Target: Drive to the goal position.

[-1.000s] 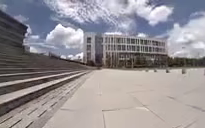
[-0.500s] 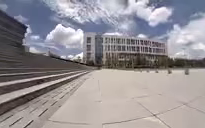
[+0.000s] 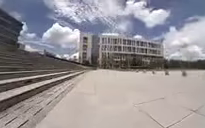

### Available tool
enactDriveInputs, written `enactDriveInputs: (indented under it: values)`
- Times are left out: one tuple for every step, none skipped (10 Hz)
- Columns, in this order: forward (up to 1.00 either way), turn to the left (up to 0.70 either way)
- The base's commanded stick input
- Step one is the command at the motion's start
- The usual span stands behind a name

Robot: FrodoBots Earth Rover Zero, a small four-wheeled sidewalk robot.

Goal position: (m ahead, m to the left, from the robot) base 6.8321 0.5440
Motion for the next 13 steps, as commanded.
enactDriveInputs:
  values:
    - [0.7, 0.07]
    - [0.7, -0.35]
    - [0.7, -0.11]
    - [0.7, 0.07]
    - [0.7, 0.07]
    - [0.7, 0.03]
    - [0.7, 0.09]
    - [0.7, 0.11]
    - [0.7, 0.1]
    - [0.7, 0.08]
    - [0.7, 0.1]
    - [0.7, 0.1]
    - [0.7, 0.07]
